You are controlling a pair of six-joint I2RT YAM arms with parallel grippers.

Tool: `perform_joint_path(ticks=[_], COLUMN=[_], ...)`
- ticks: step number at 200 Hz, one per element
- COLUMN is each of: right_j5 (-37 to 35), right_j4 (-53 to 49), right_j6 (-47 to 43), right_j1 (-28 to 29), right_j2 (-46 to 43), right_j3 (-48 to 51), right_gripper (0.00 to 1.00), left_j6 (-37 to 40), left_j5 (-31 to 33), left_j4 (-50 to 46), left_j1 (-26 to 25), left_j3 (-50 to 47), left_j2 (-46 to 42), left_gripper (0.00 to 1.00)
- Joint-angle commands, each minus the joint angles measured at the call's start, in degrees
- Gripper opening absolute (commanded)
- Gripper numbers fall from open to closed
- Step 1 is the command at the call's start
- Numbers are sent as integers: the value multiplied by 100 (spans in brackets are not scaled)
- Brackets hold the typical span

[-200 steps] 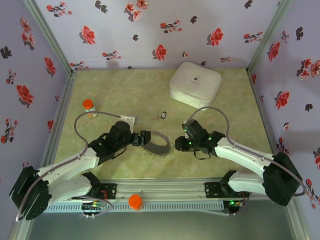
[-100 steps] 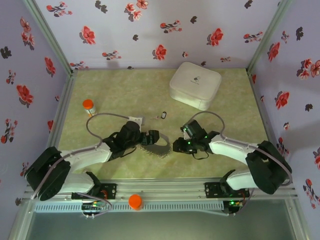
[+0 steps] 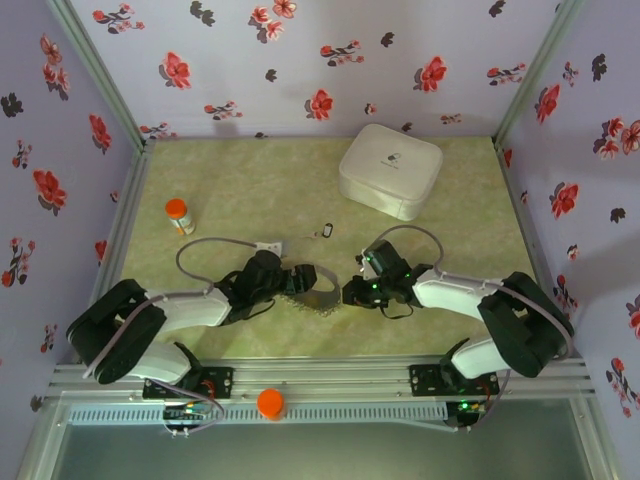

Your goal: Put the keys on the keyring

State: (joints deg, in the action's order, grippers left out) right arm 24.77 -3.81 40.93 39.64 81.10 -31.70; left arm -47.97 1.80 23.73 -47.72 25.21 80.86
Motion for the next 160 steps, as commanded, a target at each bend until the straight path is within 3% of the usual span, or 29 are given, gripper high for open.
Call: perform_joint_path(ticks=[1,54,128,160], right_j5=[139,176,215,219], right_j4=[96,100,190,28], right_j6=[-74,-93,-76,-218], right_j1=[-36,-53,-53,-53], right_j2=[105,287,437,350], right_j3=[-68,-160,-275,-351], right_gripper=[18,12,13,7], left_j6=[-209,-187,-161,-64], left_j5=[-24,-32,-40,-20], left_j4=[387,392,387,293], left_j1=[35,44,48,48], left_j3=[-78,-95,-148,-157], left_j2=[78,53,-57,-190], left_gripper=[85,84,83,83])
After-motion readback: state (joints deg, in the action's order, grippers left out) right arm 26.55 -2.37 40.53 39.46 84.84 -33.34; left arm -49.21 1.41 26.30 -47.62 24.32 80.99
